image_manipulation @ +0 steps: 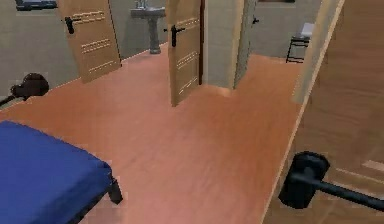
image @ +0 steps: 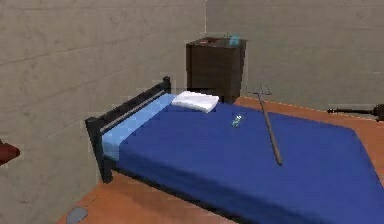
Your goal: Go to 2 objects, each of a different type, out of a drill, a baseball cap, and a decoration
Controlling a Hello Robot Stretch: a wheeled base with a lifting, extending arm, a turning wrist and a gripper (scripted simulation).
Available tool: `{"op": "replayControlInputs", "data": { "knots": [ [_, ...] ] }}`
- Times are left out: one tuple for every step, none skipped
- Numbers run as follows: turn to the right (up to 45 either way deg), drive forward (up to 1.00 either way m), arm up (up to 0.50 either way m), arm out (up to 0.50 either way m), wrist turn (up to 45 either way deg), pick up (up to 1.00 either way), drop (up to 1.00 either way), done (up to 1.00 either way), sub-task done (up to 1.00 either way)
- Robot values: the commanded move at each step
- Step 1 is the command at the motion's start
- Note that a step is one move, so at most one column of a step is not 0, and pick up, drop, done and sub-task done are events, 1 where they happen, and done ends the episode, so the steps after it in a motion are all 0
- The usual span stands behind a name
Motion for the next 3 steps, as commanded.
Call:
{"op": "replayControlInputs", "data": {
  "knots": [
    [0.0, 0.05, 0.00, 0.00, 0.0, 0.00, 0.00, 0.00, 0.00],
    [45.0, 0.00, 0.00, 0.00, 0.0, 0.00, 0.00, 0.00, 0.00],
    [18.0, 0.00, 0.00, 0.00, 0.0, 0.00, 0.00, 0.00, 0.00]
  ]
}}
